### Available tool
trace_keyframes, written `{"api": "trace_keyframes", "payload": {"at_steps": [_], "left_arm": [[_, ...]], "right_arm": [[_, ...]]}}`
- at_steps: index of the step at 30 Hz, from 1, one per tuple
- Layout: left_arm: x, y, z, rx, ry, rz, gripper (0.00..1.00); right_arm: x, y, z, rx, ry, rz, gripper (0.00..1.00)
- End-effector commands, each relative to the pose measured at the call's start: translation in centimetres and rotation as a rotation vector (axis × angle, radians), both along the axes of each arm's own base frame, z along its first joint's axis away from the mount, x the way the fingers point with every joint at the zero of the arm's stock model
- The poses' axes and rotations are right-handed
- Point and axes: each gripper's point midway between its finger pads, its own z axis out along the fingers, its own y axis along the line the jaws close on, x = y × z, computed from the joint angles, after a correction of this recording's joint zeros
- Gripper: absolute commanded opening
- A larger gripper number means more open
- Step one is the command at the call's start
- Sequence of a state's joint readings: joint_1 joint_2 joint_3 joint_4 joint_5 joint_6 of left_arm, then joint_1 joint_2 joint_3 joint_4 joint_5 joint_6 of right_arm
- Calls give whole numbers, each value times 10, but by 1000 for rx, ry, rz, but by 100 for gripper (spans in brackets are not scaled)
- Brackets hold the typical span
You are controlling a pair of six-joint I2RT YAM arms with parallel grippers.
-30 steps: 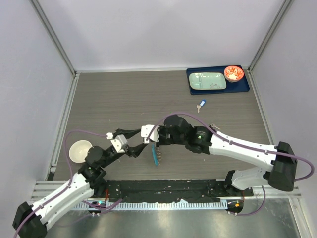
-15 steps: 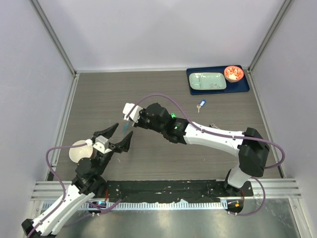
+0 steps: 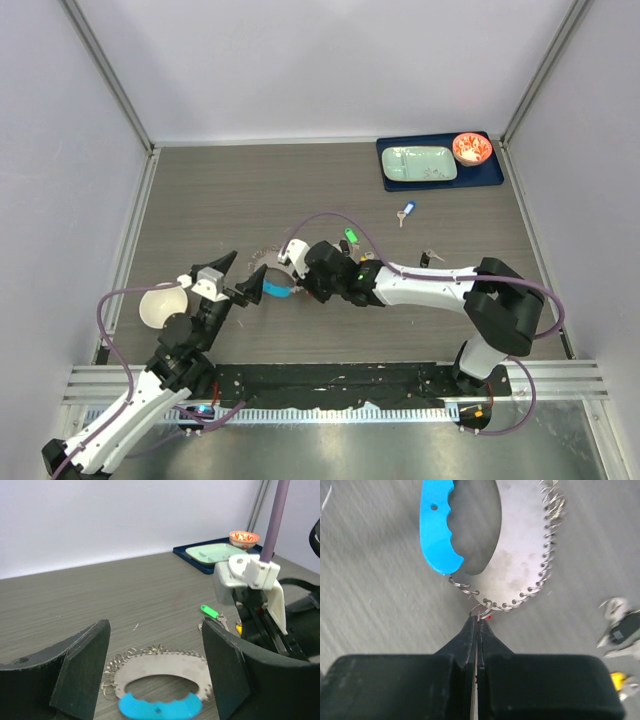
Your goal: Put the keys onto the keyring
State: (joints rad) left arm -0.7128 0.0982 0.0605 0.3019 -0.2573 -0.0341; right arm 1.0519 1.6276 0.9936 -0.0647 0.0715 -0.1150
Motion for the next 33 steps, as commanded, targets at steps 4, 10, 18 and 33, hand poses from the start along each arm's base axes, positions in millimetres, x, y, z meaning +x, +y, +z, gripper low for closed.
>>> {"api": "trace_keyframes", "payload": {"at_steps": [4, 10, 18, 33], "left_arm": [[2, 4, 11, -24, -1, 22, 79], [2, 4, 9, -19, 5, 24, 79], [3, -1, 7, -6, 17, 9, 79], [5, -2, 4, 11, 35, 9, 80]], "right_arm": [[-39, 2, -8, 62, 264, -46, 2], [-57, 2, -1, 40, 363, -11, 34], [-41, -23, 8, 51, 291, -94, 46], [-63, -15, -45, 140, 416, -51, 46]]}}
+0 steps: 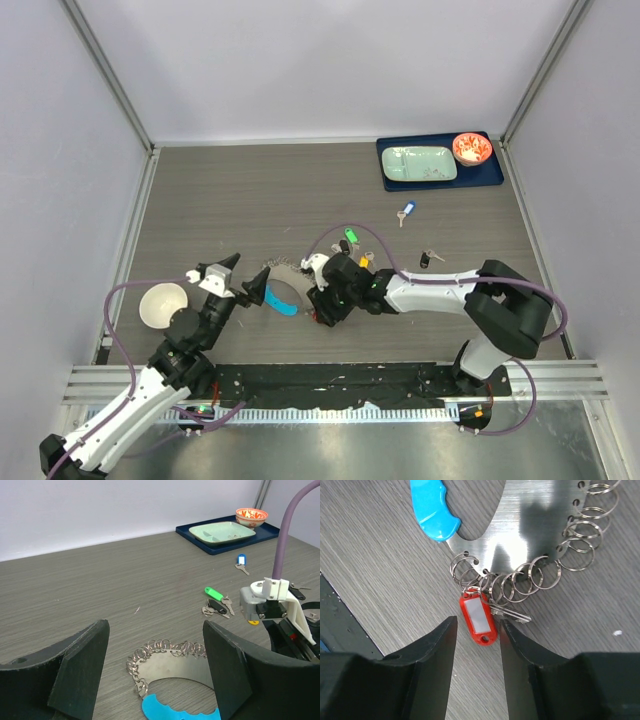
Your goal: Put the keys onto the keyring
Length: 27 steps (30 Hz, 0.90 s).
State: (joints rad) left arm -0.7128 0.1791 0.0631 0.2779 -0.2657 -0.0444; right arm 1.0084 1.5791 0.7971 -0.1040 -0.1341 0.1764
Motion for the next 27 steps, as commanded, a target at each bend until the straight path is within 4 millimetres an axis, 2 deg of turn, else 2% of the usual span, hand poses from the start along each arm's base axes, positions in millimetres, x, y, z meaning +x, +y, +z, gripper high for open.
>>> {"api": "trace_keyframes", "payload": {"at_steps": [1, 6, 8, 10, 11, 13, 14, 16, 17, 18, 19, 20, 21, 22, 23, 24, 25, 26, 27], "left_arm": [[-1, 1, 27, -47, -47, 1, 80], [1, 0, 26, -46, -39, 4, 80], [3, 2, 25, -65, -28, 20, 80], [6, 2, 25, -86, -8, 35, 82], [6, 1, 26, -132, 16, 35, 82], [11, 0, 17, -164, 93, 56, 85], [13, 2, 25, -198, 118, 78, 87], [18, -2, -1, -214, 281, 118, 93], [20, -4, 11, -234, 305, 126, 95], [19, -7, -3, -225, 385, 134, 97], [21, -12, -9, -212, 432, 134, 98], [24, -20, -25, -183, 508, 141, 99], [24, -26, -29, -167, 571, 138, 99], [24, -34, -35, -198, 631, 140, 99], [23, -43, -59, -148, 717, 153, 99], [25, -50, -56, -139, 746, 165, 99], [24, -55, -62, -148, 787, 189, 99], [17, -68, -80, -78, 839, 194, 99], [16, -72, -78, -53, 853, 217, 99]], "right_arm": [[-6, 34, 15, 157, 20, 56, 46], [-27, 58, 24, 223, 81, 158, 46], [-23, 64, 35, 240, 66, 166, 46], [-11, 60, 42, 229, 16, 131, 47], [5, 54, 57, 234, -54, 64, 47], [30, 34, 68, 232, -97, -70, 50], [43, 24, 89, 262, -150, -142, 50], [73, -8, 101, 266, -218, -332, 53], [80, -17, 110, 281, -243, -388, 56], [90, -32, 133, 311, -316, -469, 59], [91, -42, 136, 302, -348, -490, 69], [92, -50, 145, 311, -379, -507, 73], [92, -62, 160, 340, -422, -542, 78], [95, -77, 158, 332, -461, -597, 86], [96, -87, 161, 335, -489, -633, 89], [95, -98, 154, 325, -505, -668, 93], [97, -116, 168, 344, -558, -744, 93], [97, -124, 168, 346, -572, -776, 93], [96, -135, 163, 331, -584, -807, 94]]}}
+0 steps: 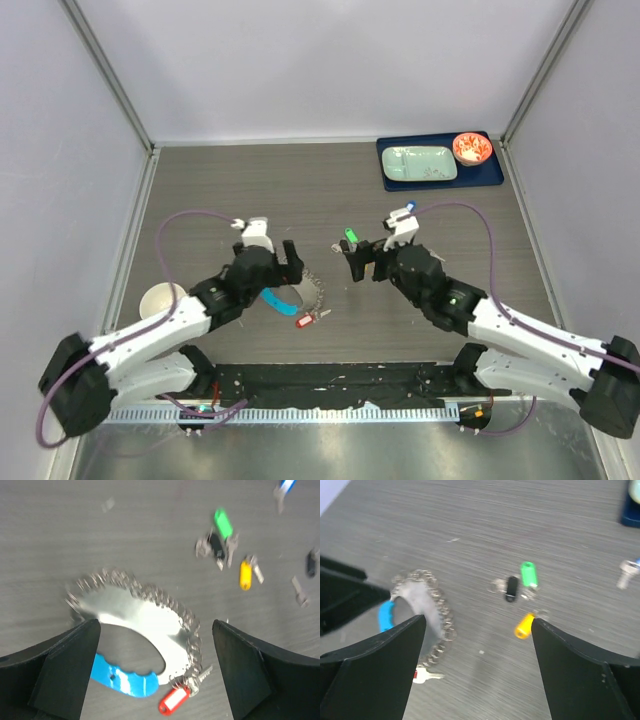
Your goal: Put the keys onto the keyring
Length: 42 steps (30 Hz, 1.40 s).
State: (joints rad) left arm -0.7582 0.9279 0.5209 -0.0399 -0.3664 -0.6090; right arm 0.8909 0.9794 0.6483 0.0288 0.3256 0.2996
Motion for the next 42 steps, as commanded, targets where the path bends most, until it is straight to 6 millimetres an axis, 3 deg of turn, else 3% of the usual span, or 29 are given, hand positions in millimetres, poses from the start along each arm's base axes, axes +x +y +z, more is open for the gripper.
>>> {"api": "trace_keyframes", "payload": {"at_steps": [1, 4, 7, 10, 16, 22, 28, 30, 37, 38, 42], "left_arm": [[-17, -19, -37, 82, 208, 97, 99], [-26, -29, -56, 144, 271, 105, 92], [-32, -31, -71, 128, 322, 130, 77], [-36, -25, -81, 131, 351, 161, 67], [-43, -14, -99, 179, 401, 208, 61], [-43, 11, -115, 254, 406, 294, 47], [-22, 54, -122, 325, 419, 402, 36], [-9, 74, -126, 332, 431, 463, 32], [44, 114, -118, 342, 451, 559, 30], [57, 109, -105, 319, 426, 557, 35], [77, 101, -67, 287, 352, 537, 51]], "right_arm": [[11, -66, 2, 3, -86, -314, 94], [5, -81, 4, 26, -112, -344, 94], [2, -85, 0, 22, -120, -339, 94], [0, -85, -3, 23, -120, -326, 94], [0, -81, -9, 9, -118, -305, 94], [-2, -77, -14, 2, -113, -281, 93], [-3, -76, -14, 11, -115, -266, 93], [-3, -75, -13, 14, -117, -265, 93], [-3, -76, -12, 13, -119, -268, 93], [-3, -77, -11, 16, -117, -273, 93], [-2, -88, -3, 24, -117, -335, 93]]}}
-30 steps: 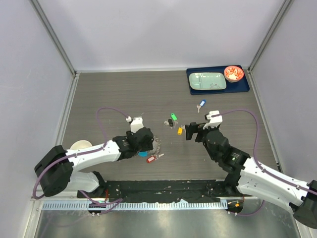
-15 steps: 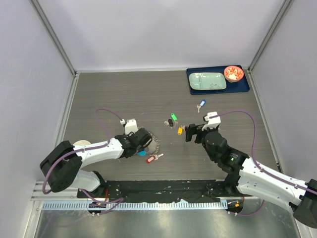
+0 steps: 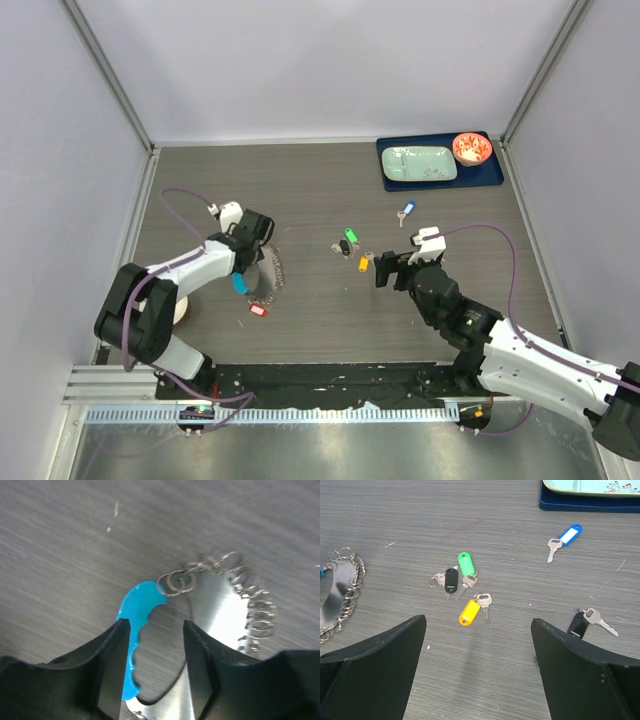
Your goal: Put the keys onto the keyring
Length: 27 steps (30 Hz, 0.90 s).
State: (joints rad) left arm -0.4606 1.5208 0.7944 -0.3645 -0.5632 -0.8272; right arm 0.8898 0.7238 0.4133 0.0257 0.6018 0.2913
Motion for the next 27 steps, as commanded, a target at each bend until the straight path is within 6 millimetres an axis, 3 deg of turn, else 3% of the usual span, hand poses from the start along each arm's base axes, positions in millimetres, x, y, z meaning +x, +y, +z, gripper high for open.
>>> {"api": "trace_keyframes", "payload": {"at_steps": [1, 4, 7, 8, 12, 14, 15, 18, 19, 20, 22, 23, 26, 27], "left_arm": [[27, -7, 54, -2, -116, -43, 57], [36, 3, 94, 25, -179, -39, 79], [41, 22, 138, 12, -229, -9, 89], [41, 26, 151, 1, -249, -1, 98], [22, 29, 215, -42, -371, -46, 100], [9, 36, 233, -16, -387, -80, 100], [-4, 41, 251, -18, -437, -85, 100], [-26, 54, 266, 17, -509, -111, 100], [-40, 61, 288, -2, -611, -109, 100], [-47, 65, 281, 35, -612, -136, 100], [-66, 74, 301, 36, -736, -141, 100], [-70, 77, 292, 53, -736, -144, 100], [-90, 87, 302, 48, -848, -125, 100], [-90, 88, 292, 47, -847, -123, 100]], "right_arm": [[4, -11, 29, 65, -53, -80, 93], [3, -22, 35, 85, -55, -131, 93], [1, -30, 43, 101, -58, -164, 96], [-1, -34, 43, 95, -45, -179, 97], [-5, -54, 69, 100, -63, -251, 98], [-8, -70, 84, 98, -91, -298, 98], [-11, -77, 92, 93, -98, -318, 98], [-19, -102, 112, 87, -136, -385, 98], [-22, -109, 116, 70, -146, -399, 99], [-26, -118, 126, 81, -161, -420, 100], [-30, -126, 135, 76, -176, -428, 100], [-34, -132, 144, 80, -183, -432, 99], [-40, -146, 155, 39, -208, -454, 100], [-42, -150, 158, 30, -215, -452, 100]]}}
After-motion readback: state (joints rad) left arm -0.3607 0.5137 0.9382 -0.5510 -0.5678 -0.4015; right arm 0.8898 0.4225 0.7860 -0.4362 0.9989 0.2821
